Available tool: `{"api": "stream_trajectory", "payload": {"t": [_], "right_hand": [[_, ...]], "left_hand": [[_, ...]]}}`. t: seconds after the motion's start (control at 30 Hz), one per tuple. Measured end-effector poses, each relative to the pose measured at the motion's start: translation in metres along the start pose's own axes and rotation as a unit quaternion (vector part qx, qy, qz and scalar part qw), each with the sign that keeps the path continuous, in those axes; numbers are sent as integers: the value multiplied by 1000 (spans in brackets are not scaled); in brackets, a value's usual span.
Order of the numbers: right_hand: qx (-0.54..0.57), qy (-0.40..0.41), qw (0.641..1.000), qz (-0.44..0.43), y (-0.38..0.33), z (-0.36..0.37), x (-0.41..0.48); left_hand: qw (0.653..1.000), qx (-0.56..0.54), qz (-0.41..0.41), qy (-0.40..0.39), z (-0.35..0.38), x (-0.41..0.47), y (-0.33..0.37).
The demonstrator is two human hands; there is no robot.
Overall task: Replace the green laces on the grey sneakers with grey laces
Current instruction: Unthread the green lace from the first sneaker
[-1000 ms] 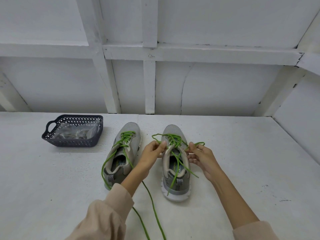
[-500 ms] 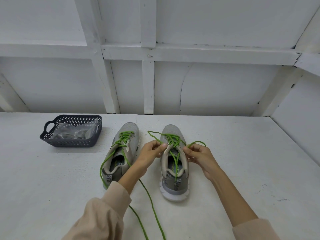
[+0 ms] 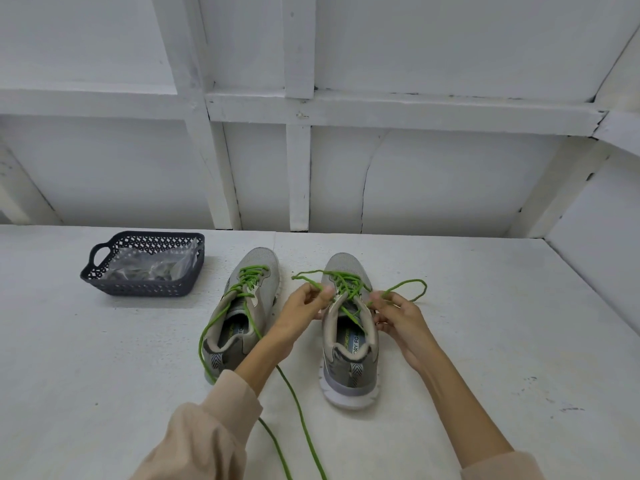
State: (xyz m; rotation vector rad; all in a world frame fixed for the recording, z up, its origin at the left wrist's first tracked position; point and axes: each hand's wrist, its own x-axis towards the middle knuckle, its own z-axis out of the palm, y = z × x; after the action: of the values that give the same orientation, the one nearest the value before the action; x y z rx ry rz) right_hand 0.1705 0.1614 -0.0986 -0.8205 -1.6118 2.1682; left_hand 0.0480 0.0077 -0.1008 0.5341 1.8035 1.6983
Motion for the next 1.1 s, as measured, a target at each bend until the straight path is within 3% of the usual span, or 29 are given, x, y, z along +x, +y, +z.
{"api": "stream_trajectory", "payload": {"t": [0.07,0.23,0.4,0.57,0.7,1.0,1.1], "right_hand": [[-33,-28,999,-7,-3,-2,-1],[11,33,999,-16,3,2,1],[-33,-24,999,-18,-1,-2,-3],[17,53,998,-29,1,3,1],[4,58,998,2,0,5,2],[-107,7,994,-4,-13,0,6],[-143,-17,989,-23,-18,4,6]], "left_hand": [[999,24,14,-31,-3,-1,1],[997,-54,6,50,0,1,2],[999,23,23,-18,-1,-1,2],[993,-85,-10,87,1,1,3],[976,-157,-41,146,0,2,6],[993,-90,-67,48,-2,2,2],[998,-40,-40,5,-2,2,11]]}}
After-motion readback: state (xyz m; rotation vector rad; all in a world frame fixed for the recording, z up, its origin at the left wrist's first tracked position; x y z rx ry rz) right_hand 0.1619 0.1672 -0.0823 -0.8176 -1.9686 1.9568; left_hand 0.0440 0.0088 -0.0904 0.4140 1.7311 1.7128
